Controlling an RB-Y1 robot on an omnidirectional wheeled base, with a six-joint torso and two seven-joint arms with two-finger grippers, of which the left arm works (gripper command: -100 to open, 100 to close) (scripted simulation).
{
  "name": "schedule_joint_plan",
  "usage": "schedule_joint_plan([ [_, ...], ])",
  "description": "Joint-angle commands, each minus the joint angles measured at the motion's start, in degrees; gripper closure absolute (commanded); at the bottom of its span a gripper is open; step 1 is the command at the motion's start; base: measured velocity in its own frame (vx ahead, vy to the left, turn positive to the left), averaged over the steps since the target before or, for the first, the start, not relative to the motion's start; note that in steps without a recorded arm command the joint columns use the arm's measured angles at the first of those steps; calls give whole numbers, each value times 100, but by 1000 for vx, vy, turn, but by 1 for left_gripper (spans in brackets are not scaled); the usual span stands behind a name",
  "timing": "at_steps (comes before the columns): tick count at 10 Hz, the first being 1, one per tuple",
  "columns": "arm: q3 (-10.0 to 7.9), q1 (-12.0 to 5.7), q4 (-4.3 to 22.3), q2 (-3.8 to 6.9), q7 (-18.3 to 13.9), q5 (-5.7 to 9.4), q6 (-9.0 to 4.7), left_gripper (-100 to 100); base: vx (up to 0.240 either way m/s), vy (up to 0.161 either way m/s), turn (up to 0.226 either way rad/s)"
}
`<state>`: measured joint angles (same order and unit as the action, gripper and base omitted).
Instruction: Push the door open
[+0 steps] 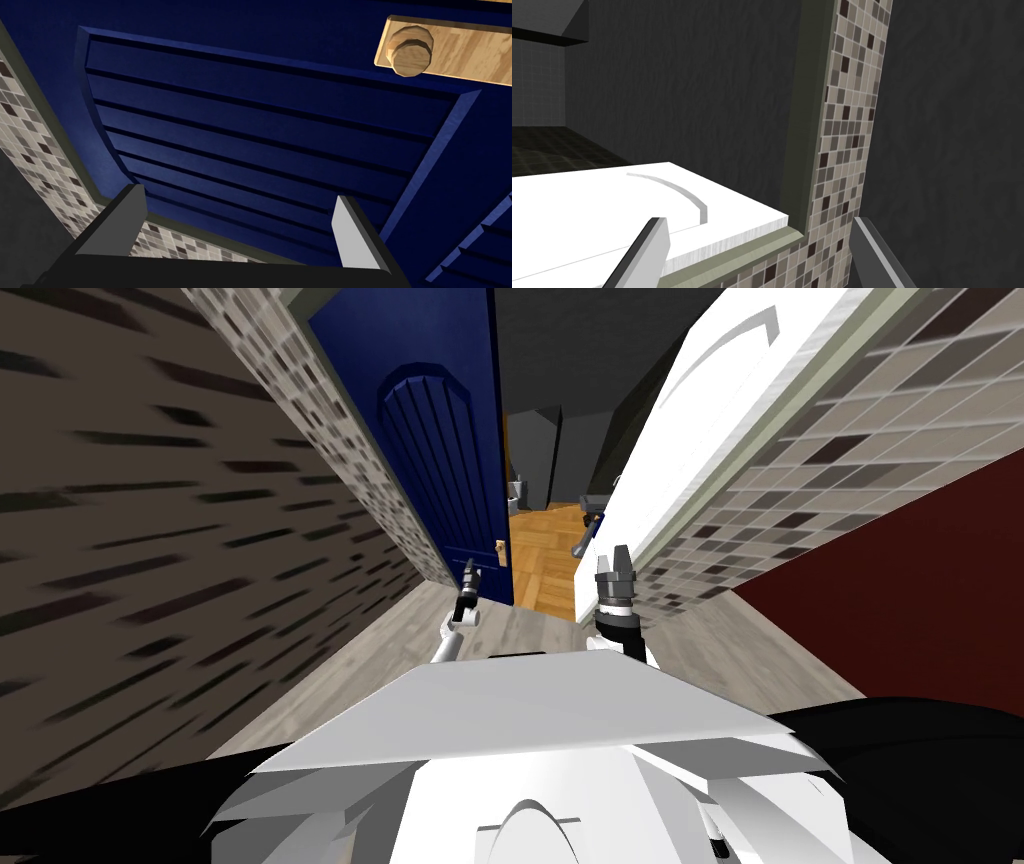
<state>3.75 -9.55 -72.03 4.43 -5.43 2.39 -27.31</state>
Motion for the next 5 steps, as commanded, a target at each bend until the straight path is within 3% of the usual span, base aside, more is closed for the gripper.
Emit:
schedule_joint_plan([
  [1, 23, -132, 265, -28, 7, -21, -16, -100, 53, 53, -42],
  [2, 42, -240, 430, -39, 3, -35, -16, -100, 74, 55, -71],
  [3, 42, -240, 464, -39, 3, -35, -16, -100, 49, 43, -22],
  [5, 78, -449, 850, -65, -3, -62, -18, -100, 50, 55, -54],
])
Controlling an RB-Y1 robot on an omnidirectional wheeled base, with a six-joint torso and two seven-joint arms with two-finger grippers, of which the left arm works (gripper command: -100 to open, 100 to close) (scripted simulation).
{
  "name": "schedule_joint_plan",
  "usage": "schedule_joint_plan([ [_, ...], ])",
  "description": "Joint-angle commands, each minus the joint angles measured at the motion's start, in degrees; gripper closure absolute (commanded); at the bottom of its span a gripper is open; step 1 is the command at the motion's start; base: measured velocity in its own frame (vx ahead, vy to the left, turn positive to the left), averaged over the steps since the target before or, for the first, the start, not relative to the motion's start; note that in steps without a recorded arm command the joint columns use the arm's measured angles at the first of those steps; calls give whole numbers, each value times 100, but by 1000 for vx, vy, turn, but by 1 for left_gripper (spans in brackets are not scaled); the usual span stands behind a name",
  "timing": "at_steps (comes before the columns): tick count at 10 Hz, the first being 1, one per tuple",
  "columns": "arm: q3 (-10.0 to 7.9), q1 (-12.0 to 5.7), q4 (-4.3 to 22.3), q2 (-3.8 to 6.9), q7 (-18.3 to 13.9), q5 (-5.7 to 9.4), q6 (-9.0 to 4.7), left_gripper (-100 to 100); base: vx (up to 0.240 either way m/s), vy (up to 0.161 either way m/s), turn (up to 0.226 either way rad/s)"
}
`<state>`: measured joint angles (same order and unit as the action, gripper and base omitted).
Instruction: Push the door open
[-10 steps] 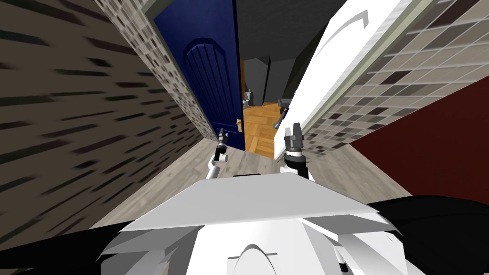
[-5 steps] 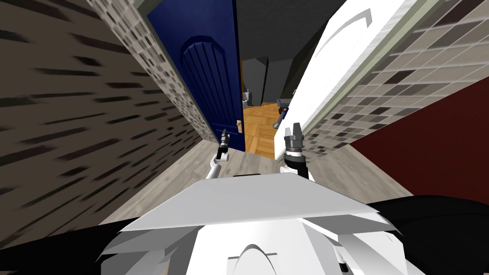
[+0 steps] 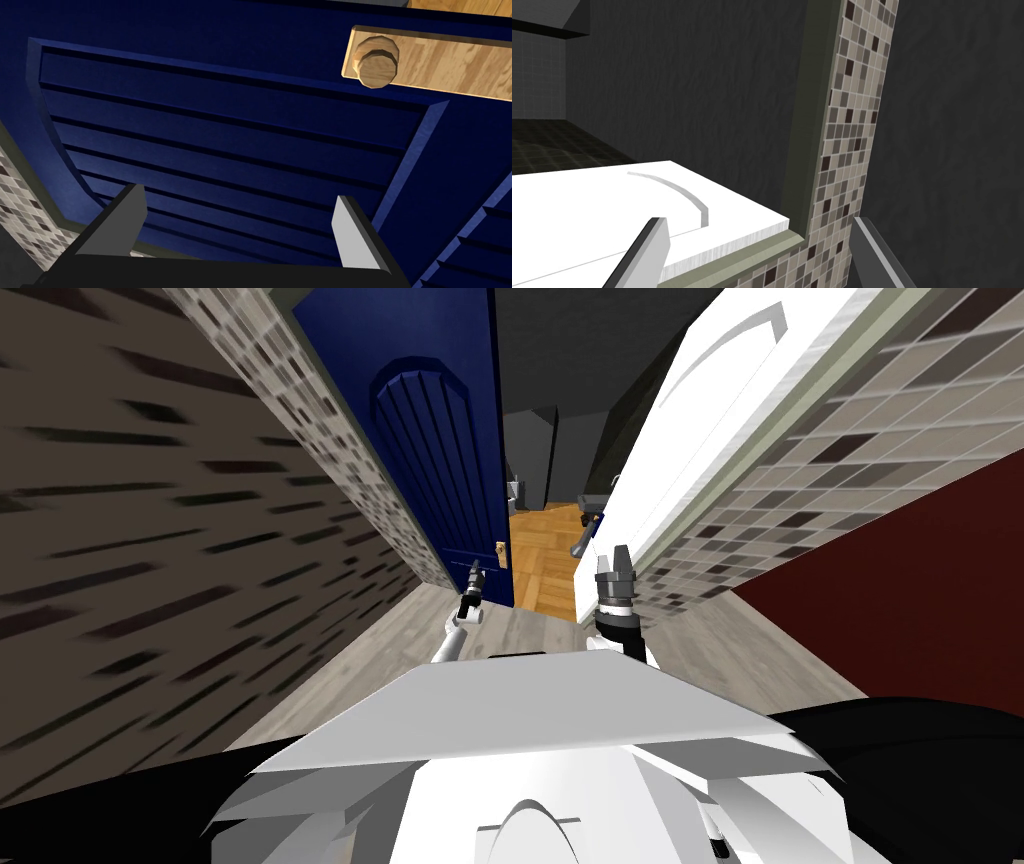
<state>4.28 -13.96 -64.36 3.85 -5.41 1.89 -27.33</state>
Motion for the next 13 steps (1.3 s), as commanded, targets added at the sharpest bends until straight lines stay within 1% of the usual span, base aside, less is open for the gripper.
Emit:
schedule_joint_plan([
  [1, 43, -113, 276, -20, -9, -26, -17, -100, 83, 74, -80],
  [2, 61, -216, 432, -34, -12, -39, -18, -100, 78, 76, -67],
  [3, 61, -216, 465, -34, -12, -39, -18, -100, 47, 52, -16],
  [8, 140, -677, 1316, -118, -26, -99, -21, -100, 72, 59, -56],
  [11, 182, -922, 1767, -174, -34, -131, -23, -100, 77, 68, -50],
  [13, 206, -1059, 2019, -211, -38, -149, -24, -100, 64, 71, -46],
])
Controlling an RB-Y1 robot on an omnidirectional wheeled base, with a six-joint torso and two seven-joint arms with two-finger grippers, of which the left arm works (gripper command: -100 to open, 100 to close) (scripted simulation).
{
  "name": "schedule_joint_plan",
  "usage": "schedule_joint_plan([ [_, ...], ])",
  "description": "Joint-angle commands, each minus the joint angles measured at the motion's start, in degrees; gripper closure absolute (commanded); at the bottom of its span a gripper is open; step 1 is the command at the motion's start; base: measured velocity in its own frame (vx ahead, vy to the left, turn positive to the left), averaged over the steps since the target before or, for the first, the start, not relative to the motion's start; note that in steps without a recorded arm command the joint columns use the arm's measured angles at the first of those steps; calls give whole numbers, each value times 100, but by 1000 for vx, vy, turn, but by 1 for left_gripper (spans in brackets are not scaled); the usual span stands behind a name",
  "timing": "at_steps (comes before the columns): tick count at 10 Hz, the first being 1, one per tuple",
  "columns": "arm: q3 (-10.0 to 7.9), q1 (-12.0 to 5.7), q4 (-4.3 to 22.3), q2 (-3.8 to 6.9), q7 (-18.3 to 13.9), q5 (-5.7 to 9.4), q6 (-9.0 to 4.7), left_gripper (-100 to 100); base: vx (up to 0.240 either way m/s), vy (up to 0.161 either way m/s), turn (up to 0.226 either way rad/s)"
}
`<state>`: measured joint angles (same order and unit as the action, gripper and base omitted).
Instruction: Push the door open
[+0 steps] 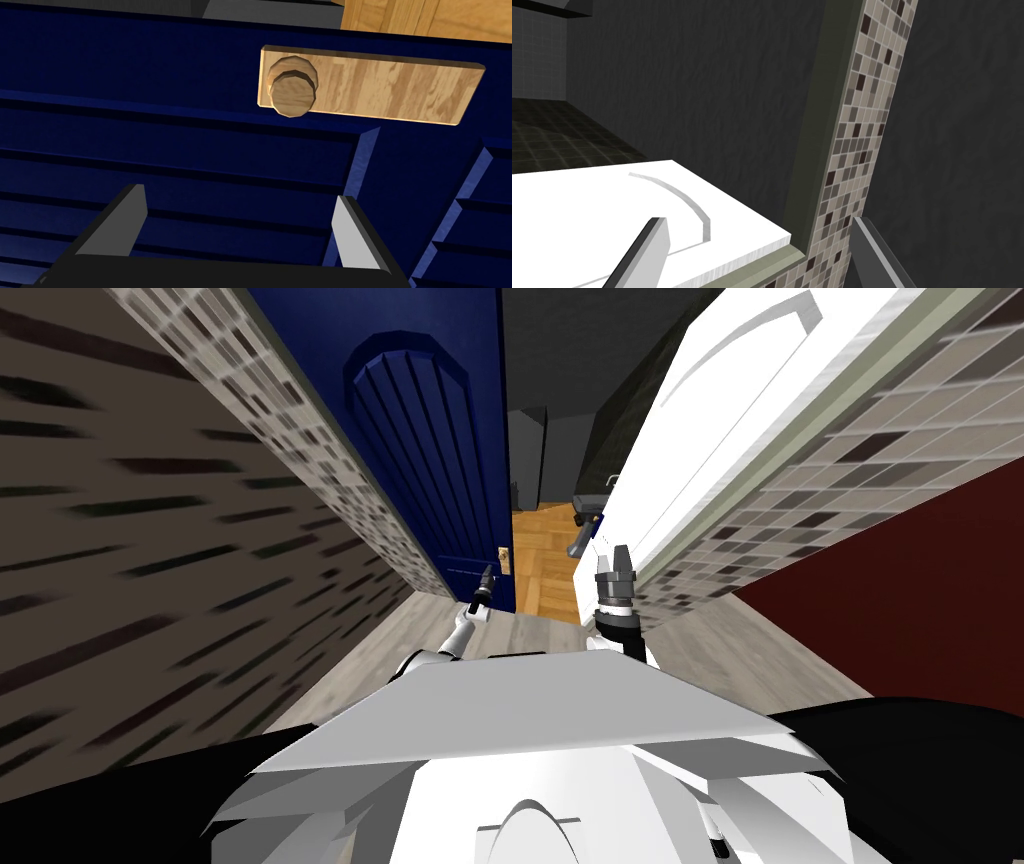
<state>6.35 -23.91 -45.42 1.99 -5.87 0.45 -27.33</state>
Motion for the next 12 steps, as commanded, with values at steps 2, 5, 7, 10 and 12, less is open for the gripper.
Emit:
schedule_joint_plan([
  [2, 21, -194, 364, -62, 4, -22, -24, -100, 67, 49, -42],
  [5, 47, -344, 641, -111, 0, -41, -25, -100, 52, 39, -31],
  [7, 80, -533, 989, -183, -6, -65, -26, -100, 75, 71, -61],
  [10, 46, -491, 946, -5, -1, -50, -71, -100, 119, 4, -26],
  [12, 24, -489, 958, 34, 9, -43, -82, -100, 211, -91, -22],
])
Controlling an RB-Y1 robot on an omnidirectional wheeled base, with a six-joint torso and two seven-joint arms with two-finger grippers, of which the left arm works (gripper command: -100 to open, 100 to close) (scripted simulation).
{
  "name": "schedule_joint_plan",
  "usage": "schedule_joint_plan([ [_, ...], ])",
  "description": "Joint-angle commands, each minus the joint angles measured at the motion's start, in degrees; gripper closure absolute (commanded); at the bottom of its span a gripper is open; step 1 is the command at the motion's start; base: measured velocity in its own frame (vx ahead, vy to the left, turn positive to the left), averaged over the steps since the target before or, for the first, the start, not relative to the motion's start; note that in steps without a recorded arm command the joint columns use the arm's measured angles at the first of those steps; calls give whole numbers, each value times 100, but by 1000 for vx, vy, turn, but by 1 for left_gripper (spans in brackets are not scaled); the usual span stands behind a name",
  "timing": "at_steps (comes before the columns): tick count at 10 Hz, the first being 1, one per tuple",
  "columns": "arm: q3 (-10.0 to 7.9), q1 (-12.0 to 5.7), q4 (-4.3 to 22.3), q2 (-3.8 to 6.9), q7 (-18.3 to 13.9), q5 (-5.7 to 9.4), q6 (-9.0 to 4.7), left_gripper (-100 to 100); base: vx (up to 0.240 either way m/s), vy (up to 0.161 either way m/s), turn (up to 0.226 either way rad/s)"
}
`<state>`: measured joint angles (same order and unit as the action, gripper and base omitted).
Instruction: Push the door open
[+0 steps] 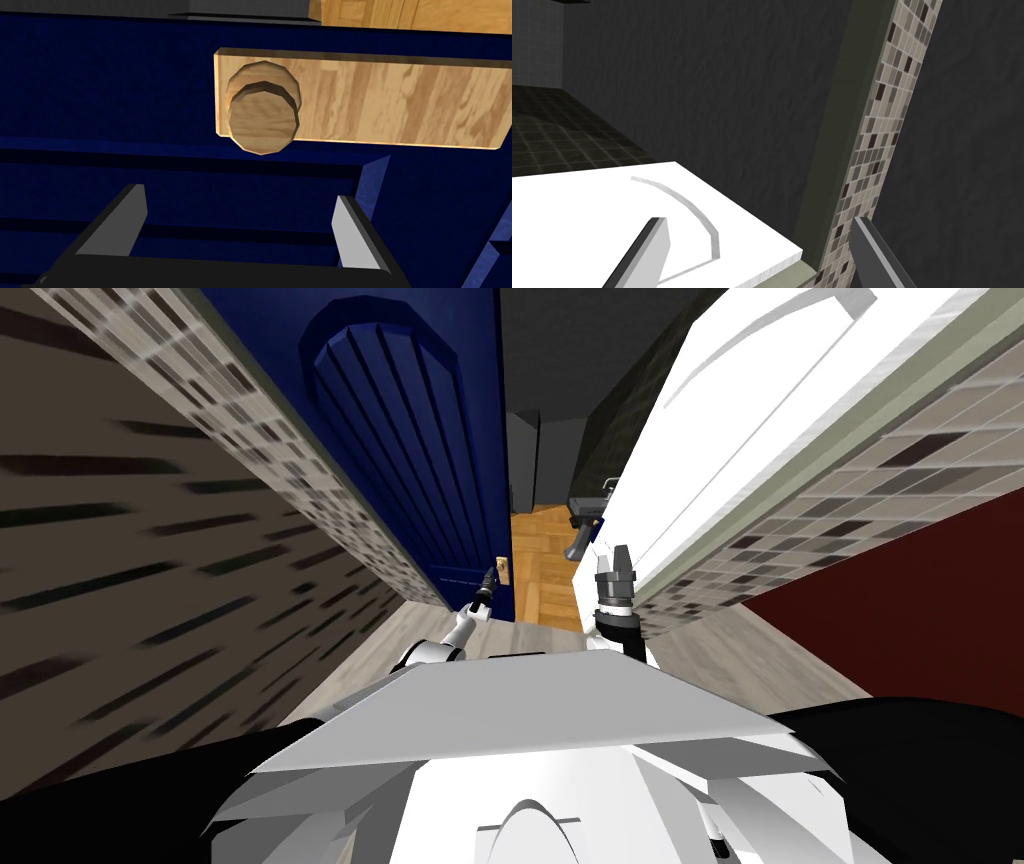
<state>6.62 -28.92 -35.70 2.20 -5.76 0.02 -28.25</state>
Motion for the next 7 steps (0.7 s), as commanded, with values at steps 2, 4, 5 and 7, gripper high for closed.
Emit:
schedule_joint_plan([
  [2, -25, 13, -3, -10, 9, 7, -2, -100, 178, -44, -20],
  [4, -47, 15, 8, -97, 19, 14, -13, -100, 208, -47, -25],
  [5, -38, 14, 2, -63, 11, 12, -7, -100, 86, -18, -1],
  [7, -38, 14, 2, -63, 11, 12, -7, 100, -17, 5, -4],
])
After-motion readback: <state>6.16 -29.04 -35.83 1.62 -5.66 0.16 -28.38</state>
